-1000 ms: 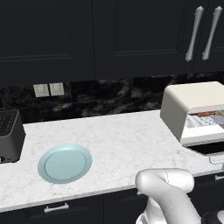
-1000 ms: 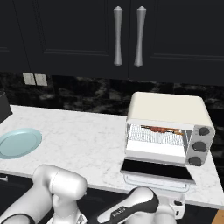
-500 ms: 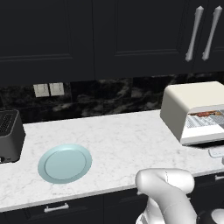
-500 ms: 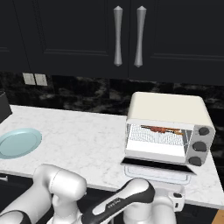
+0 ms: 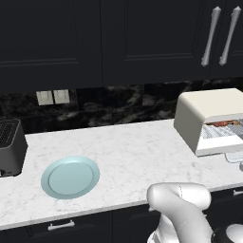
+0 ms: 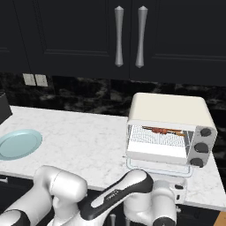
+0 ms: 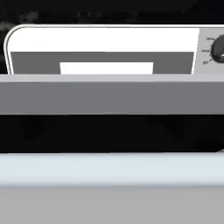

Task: Pick up the kebab skewer and baguette bread, and place them inside the toaster oven. Close the toaster oven door and start by setting the timer.

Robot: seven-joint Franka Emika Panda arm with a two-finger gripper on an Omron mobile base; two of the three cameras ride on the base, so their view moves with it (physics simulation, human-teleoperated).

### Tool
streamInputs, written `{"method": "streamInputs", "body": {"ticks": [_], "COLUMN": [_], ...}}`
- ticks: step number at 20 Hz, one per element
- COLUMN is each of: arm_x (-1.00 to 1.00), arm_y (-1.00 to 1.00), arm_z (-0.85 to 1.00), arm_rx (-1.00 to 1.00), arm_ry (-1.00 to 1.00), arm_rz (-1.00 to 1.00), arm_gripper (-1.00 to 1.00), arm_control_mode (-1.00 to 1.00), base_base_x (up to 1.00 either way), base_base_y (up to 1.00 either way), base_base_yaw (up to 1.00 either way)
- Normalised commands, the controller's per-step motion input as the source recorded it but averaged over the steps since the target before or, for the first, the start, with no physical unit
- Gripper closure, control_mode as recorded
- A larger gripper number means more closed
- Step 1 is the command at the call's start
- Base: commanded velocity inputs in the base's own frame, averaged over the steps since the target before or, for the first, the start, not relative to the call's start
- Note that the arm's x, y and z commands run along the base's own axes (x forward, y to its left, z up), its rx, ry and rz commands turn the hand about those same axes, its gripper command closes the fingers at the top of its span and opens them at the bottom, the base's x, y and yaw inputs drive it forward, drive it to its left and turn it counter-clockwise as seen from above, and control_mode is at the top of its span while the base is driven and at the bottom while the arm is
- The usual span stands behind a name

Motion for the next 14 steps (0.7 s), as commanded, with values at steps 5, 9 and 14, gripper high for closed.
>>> {"method": "streamInputs", "body": {"ticks": [5,9,14], "arm_x": [0.32,0.36,0.46], "arm_y": [0.00,0.00,0.01], "arm_z": [0.64,0.63,0.58], "arm_rx": [0.00,0.00,0.00], "arm_ry": [0.00,0.00,0.01], "arm_rz": [-0.01,0.00,0.00], "arm_gripper": [-1.00,-1.00,-1.00], "arm_control_mode": [-1.00,-1.00,-1.00], "base_base_x": [0.00,0.00,0.00], "base_base_y": [0.00,0.00,0.00], "base_base_yaw": [0.00,0.00,0.00]}}
